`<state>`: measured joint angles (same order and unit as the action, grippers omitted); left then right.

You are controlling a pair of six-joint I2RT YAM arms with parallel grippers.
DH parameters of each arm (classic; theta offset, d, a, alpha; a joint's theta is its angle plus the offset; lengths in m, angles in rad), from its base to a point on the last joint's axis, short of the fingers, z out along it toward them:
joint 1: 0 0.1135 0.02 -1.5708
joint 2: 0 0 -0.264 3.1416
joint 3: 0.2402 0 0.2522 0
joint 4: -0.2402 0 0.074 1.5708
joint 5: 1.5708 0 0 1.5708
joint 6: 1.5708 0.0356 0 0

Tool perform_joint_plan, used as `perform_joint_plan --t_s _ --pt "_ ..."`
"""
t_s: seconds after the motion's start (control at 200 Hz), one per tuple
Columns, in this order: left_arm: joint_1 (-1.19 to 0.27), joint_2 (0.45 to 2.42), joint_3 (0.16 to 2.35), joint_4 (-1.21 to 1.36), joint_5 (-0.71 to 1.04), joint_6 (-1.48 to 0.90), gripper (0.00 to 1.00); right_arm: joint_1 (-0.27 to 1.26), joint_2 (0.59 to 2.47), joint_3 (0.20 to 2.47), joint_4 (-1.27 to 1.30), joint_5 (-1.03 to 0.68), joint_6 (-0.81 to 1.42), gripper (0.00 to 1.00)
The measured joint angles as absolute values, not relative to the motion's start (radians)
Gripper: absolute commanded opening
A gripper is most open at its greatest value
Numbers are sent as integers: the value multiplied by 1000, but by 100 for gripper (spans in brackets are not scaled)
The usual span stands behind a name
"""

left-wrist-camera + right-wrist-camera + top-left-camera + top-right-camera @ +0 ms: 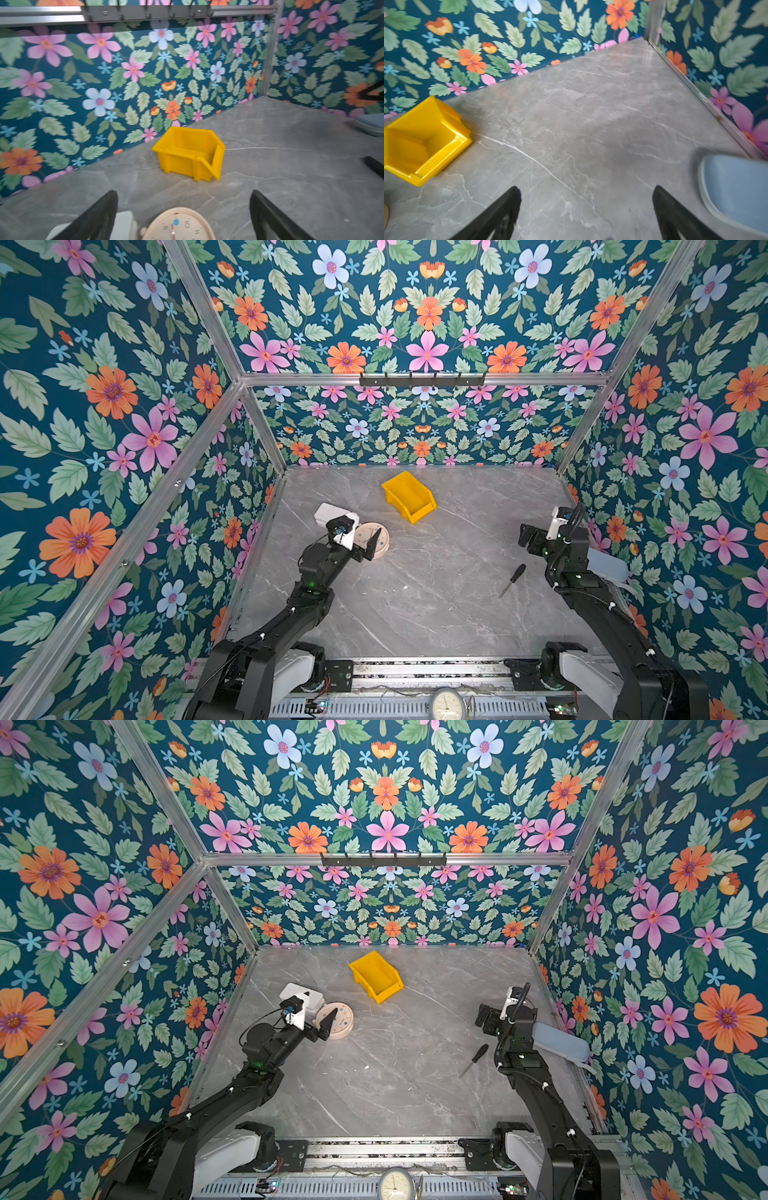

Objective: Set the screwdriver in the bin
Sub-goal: 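Move the right gripper over the black-handled screwdriver while the left arm reaches forward, then lower the right gripper and close it on the screwdriver handle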

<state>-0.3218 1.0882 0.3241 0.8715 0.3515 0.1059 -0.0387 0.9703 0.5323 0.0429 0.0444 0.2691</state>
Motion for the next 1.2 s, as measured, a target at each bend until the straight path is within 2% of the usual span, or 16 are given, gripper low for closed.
perform_joint_plan --t_s 0.195,0.395,0.67,0.85,1.115,1.2 --pt "-482 1106 371 791 403 102 100 -39 926 609 -264 72 363 99" --pt "-640 1140 427 688 414 137 100 -39 962 642 -451 45 432 99" --pt "-828 1248 499 620 356 175 100 -27 1051 635 -545 32 530 99" --pt "-905 1311 550 581 327 214 100 54 1128 652 -549 43 570 98" --pt "-937 1337 572 550 312 245 100 108 1244 661 -492 35 648 85" --pt "-937 1337 572 539 311 250 100 110 1282 675 -482 25 660 76"
